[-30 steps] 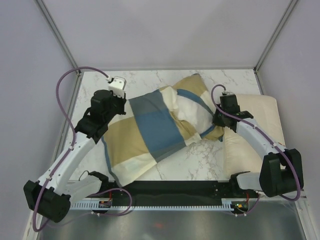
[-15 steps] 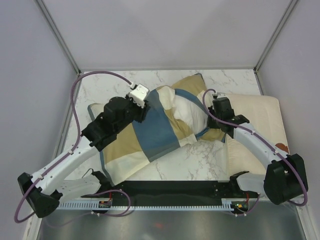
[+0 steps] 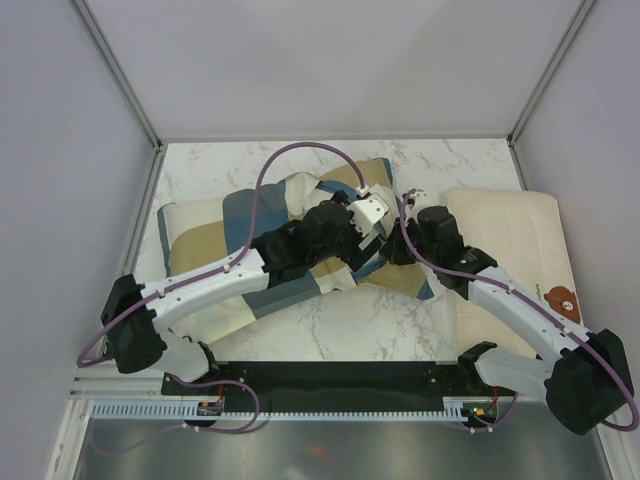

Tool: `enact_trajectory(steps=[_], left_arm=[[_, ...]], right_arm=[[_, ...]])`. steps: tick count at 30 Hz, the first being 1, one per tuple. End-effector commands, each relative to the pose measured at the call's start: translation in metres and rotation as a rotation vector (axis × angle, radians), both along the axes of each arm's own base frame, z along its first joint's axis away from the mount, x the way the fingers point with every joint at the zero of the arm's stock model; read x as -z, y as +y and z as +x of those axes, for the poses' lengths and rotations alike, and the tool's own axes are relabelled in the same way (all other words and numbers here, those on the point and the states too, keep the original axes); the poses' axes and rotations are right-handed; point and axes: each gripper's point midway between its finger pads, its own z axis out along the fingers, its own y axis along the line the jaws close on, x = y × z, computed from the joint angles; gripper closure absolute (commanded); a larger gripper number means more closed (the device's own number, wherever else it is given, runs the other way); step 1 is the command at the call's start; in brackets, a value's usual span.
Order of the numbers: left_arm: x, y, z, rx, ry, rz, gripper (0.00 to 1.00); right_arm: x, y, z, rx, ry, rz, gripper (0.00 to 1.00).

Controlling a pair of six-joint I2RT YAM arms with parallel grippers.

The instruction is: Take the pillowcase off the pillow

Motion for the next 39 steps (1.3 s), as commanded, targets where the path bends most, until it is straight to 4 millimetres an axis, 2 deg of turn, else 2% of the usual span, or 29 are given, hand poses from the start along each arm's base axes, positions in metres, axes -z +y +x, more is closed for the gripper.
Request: enact_trajectory(steps=[1, 5, 7, 11, 15, 16, 18, 19, 21, 22, 24, 25, 26, 28, 29, 31, 32, 33, 34, 35, 36, 37, 39], left_arm=[[0.004, -0.007, 0.012, -0.042, -0.024, 0.010, 0.03], [0.033, -0.009, 0.023, -0.090, -0.016, 0.049, 0.02], [0.037, -0.010, 0.029, -0.115, -0.029, 0.043, 0.01], [0.058, -0.005, 0.044, -0.181, -0.071, 0.112, 0.00], [0.091, 0.001, 0.053, -0.217, -0.074, 0.227, 0.00], [0.110, 0.004, 0.054, -0.224, -0.062, 0.280, 0.00], [0.127, 0.014, 0.056, -0.252, -0.048, 0.354, 0.00], [0.146, 0.016, 0.054, -0.250, -0.023, 0.404, 0.00], [0.160, 0.019, 0.053, -0.249, 0.000, 0.443, 0.04], [0.171, 0.023, 0.052, -0.253, 0.027, 0.470, 0.30], [0.180, 0.027, 0.054, -0.264, 0.068, 0.462, 0.58], [0.182, 0.030, 0.054, -0.273, 0.082, 0.462, 0.92], [0.179, 0.033, 0.056, -0.290, 0.082, 0.453, 0.97], [0.171, 0.042, 0.064, -0.324, 0.095, 0.422, 0.98], [0.158, 0.044, 0.066, -0.332, 0.094, 0.391, 0.98], [0.142, 0.050, 0.071, -0.351, 0.109, 0.333, 0.98], [0.137, 0.055, 0.072, -0.358, 0.112, 0.323, 0.98], [0.123, 0.060, 0.074, -0.367, 0.112, 0.289, 0.98], [0.116, 0.061, 0.076, -0.366, 0.113, 0.274, 0.98], [0.112, 0.066, 0.075, -0.367, 0.126, 0.274, 0.98], [0.107, 0.069, 0.077, -0.370, 0.138, 0.254, 0.98], [0.095, 0.070, 0.078, -0.373, 0.131, 0.229, 0.98], [0.087, 0.082, 0.082, -0.393, 0.138, 0.221, 0.98]], right_arm=[[-0.026, 0.013, -0.006, -0.046, -0.059, 0.099, 1.00], [-0.030, 0.011, -0.012, -0.052, -0.071, 0.111, 1.00], [-0.033, 0.010, -0.014, -0.053, -0.077, 0.116, 1.00], [-0.031, 0.010, -0.017, -0.059, -0.071, 0.116, 1.00], [-0.029, 0.008, -0.018, -0.052, -0.069, 0.106, 1.00], [-0.030, 0.006, -0.018, -0.047, -0.072, 0.104, 1.00], [-0.032, 0.005, -0.019, -0.047, -0.076, 0.103, 1.00], [-0.032, 0.004, -0.019, -0.045, -0.079, 0.100, 1.00], [-0.035, 0.003, -0.019, -0.041, -0.081, 0.101, 1.00], [-0.035, 0.003, -0.021, -0.045, -0.079, 0.099, 1.00], [-0.033, 0.000, -0.023, -0.037, -0.067, 0.087, 1.00], [-0.031, -0.001, -0.023, -0.032, -0.062, 0.076, 1.00], [-0.032, -0.003, -0.023, -0.030, -0.061, 0.066, 1.00], [-0.023, -0.012, -0.023, 0.012, -0.032, 0.020, 1.00], [-0.022, -0.015, -0.022, 0.021, -0.028, 0.004, 1.00], [-0.007, -0.029, -0.022, 0.079, 0.021, -0.072, 1.00], [-0.007, -0.036, -0.018, 0.116, 0.025, -0.105, 1.00], [0.006, -0.045, -0.021, 0.143, 0.072, -0.161, 1.00], [0.010, -0.056, -0.017, 0.193, 0.076, -0.214, 1.00], [0.011, -0.061, -0.015, 0.211, 0.084, -0.242, 1.00], [0.024, -0.066, -0.016, 0.222, 0.127, -0.293, 1.00], [0.028, -0.071, -0.014, 0.243, 0.136, -0.324, 1.00], [0.039, -0.076, -0.014, 0.264, 0.171, -0.363, 1.00]])
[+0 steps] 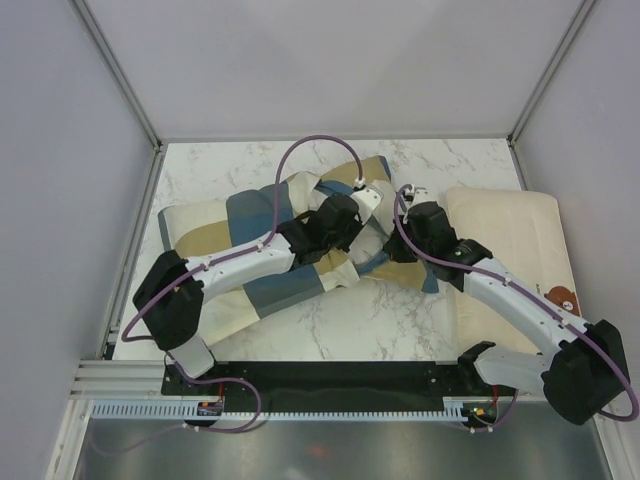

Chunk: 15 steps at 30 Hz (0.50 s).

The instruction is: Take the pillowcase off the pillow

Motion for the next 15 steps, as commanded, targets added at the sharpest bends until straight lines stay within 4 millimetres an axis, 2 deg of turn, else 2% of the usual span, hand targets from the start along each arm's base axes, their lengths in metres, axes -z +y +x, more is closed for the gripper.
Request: enact_trajectory(steps=[1, 5, 7, 8, 15], left_arm=[[-0.016, 0.078, 0.021, -0.190, 0.017, 0.093, 0.98], [-0.030, 0.107, 0.028, -0.231, 0.019, 0.071, 0.98], [-0.030, 0.123, 0.030, -0.255, 0.026, 0.063, 0.98], [-0.037, 0.133, 0.034, -0.277, 0.016, 0.043, 0.98], [-0.055, 0.146, 0.035, -0.284, 0.001, -0.034, 0.98]], right_arm=[[0.039, -0.056, -0.015, 0.156, 0.136, -0.254, 1.00], [0.042, -0.077, -0.009, 0.246, 0.139, -0.351, 1.00], [0.046, -0.087, -0.011, 0.269, 0.165, -0.413, 1.00], [0.044, -0.091, -0.009, 0.287, 0.161, -0.435, 1.00], [0.063, -0.103, -0.011, 0.300, 0.243, -0.556, 1.00]])
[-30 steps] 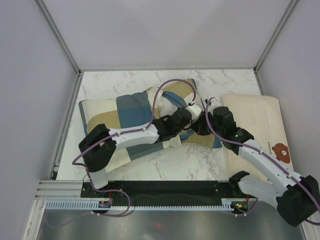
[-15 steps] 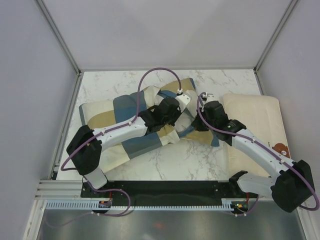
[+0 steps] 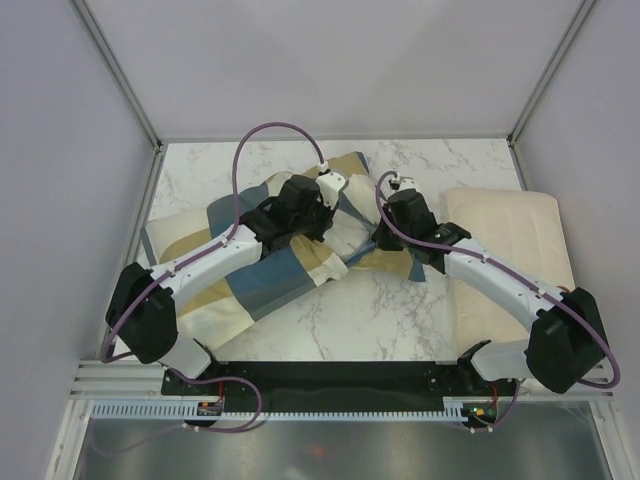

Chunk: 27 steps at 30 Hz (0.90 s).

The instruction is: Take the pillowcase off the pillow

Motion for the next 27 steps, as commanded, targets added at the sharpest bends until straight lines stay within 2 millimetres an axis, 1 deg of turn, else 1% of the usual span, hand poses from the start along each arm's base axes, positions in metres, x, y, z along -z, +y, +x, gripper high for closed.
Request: enact_trajectory(steps=[1, 2, 3, 4, 6, 8, 10, 12, 16, 17, 22, 24, 27], left_arm=[[-0.033, 0.094, 0.027, -0.282, -0.107, 0.116, 0.98], [-0.039, 0.098, 0.026, -0.290, -0.121, 0.106, 0.98], [-0.039, 0.102, 0.026, -0.298, -0.122, 0.104, 0.98], [-0.044, 0.104, 0.026, -0.307, -0.135, 0.093, 0.98], [-0.045, 0.115, 0.029, -0.335, -0.140, 0.084, 0.98], [-0.044, 0.124, 0.034, -0.355, -0.134, 0.070, 0.98], [-0.039, 0.131, 0.039, -0.375, -0.113, 0.062, 0.98], [-0.038, 0.135, 0.040, -0.384, -0.113, 0.057, 0.98], [-0.044, 0.137, 0.037, -0.381, -0.119, 0.027, 0.98], [-0.045, 0.139, 0.037, -0.386, -0.128, 0.036, 0.98], [-0.049, 0.145, 0.037, -0.401, -0.141, 0.028, 0.98], [-0.051, 0.147, 0.038, -0.406, -0.142, 0.021, 0.98], [-0.053, 0.150, 0.040, -0.410, -0.139, 0.000, 0.98]], right_arm=[[0.063, -0.124, -0.043, 0.224, 0.240, -0.530, 1.00], [0.068, -0.126, -0.043, 0.224, 0.261, -0.541, 1.00], [0.070, -0.130, -0.043, 0.231, 0.271, -0.549, 1.00], [0.073, -0.132, -0.043, 0.234, 0.280, -0.553, 1.00], [0.078, -0.136, -0.043, 0.235, 0.300, -0.565, 1.00], [0.081, -0.139, -0.045, 0.234, 0.314, -0.574, 1.00], [0.085, -0.145, -0.047, 0.236, 0.333, -0.590, 1.00], [0.089, -0.151, -0.049, 0.236, 0.365, -0.588, 1.00], [0.091, -0.157, -0.041, 0.248, 0.381, -0.580, 1.00], [0.096, -0.163, -0.039, 0.259, 0.404, -0.580, 1.00], [0.104, -0.178, -0.029, 0.267, 0.456, -0.596, 1.00], [0.107, -0.184, -0.028, 0.282, 0.471, -0.598, 1.00], [0.112, -0.185, -0.028, 0.274, 0.497, -0.605, 1.00]])
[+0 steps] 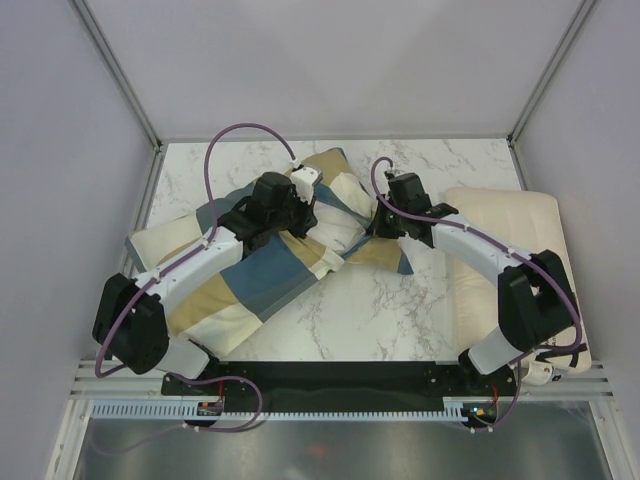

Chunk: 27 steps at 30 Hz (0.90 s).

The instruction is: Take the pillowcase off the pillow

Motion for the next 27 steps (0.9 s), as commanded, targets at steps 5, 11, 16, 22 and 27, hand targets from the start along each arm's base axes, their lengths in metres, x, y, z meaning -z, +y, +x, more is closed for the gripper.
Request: enact_trajectory(steps=[5, 11, 16, 22, 27], left_arm=[[-0.057, 0.112, 0.034, -0.371, -0.177, 0.106, 0.98], [-0.064, 0.133, 0.038, -0.422, -0.191, 0.097, 0.98], [-0.076, 0.149, 0.040, -0.474, -0.205, 0.039, 0.98], [-0.086, 0.164, 0.040, -0.507, -0.224, 0.006, 0.98], [-0.099, 0.174, 0.037, -0.533, -0.252, -0.018, 0.98]], right_arm=[[0.077, -0.200, -0.067, 0.271, 0.405, -0.721, 1.00], [0.079, -0.207, -0.066, 0.272, 0.422, -0.740, 1.00], [0.080, -0.215, -0.067, 0.271, 0.448, -0.763, 1.00], [0.088, -0.216, -0.067, 0.259, 0.480, -0.776, 1.00], [0.092, -0.218, -0.064, 0.253, 0.491, -0.791, 1.00]])
